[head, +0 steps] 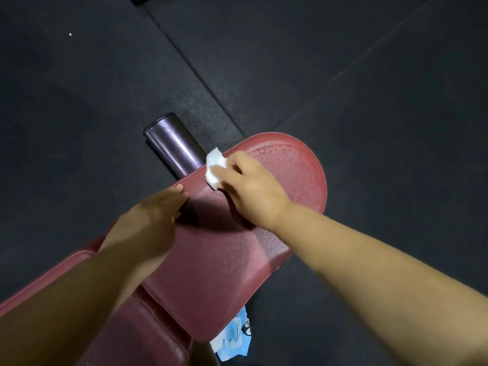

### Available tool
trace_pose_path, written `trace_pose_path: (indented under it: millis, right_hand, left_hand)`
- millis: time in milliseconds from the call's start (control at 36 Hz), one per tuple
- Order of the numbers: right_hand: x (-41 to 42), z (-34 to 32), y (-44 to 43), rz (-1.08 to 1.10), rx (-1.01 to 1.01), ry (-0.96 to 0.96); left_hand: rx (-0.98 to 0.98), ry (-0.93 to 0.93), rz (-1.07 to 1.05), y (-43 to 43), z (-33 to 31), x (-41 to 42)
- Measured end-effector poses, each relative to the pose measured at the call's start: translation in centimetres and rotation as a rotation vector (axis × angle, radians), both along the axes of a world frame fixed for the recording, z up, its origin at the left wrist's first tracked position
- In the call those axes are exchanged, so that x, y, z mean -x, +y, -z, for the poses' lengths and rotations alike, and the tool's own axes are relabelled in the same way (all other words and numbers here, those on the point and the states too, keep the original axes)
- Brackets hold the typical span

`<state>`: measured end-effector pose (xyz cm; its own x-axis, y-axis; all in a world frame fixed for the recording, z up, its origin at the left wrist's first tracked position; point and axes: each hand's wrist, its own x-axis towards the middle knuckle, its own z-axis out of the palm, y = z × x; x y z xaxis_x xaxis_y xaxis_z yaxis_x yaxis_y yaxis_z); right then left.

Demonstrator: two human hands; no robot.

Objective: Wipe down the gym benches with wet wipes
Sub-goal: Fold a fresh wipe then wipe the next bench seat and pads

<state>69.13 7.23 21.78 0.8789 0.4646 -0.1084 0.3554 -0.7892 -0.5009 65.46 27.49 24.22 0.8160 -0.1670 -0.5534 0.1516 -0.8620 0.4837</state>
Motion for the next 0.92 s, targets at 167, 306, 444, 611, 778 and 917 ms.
trace_pose_path:
  millis: [167,306,444,611,778,917]
  right_hand:
    - [-1.3,0.2,-6.2,0.687,0.231,-0.099]
    - [2.0,0.9,-1.7,0.687,0.223,-0.087]
    - [5.6,-0.3,-0.9,-0.072,0.09,0.072]
    - [3.0,-0.1,-7.8,0.851,0.26,0.0]
    - [9.3,0.0,-1.1,0.416,0.124,0.076]
    - [9.3,-1.0,-6.6,0.111,0.189,0.052]
  left_hand:
    - [0.039,-0.112,0.084,-0.4,0.2,0.7]
    - [0.058,-0.168,0.07,-0.9,0.5,1.1]
    - [-0.008,-0.218,0.178,-0.6,1.5,1.3]
    - [-0.021,-0.112,0.156,-0.8,1.4,1.3]
    - [-0.067,-0.014,0.165,-1.6,0.2,1.1]
    - [-0.036,-0.136,0.094,-2.8,-2.4,2.1]
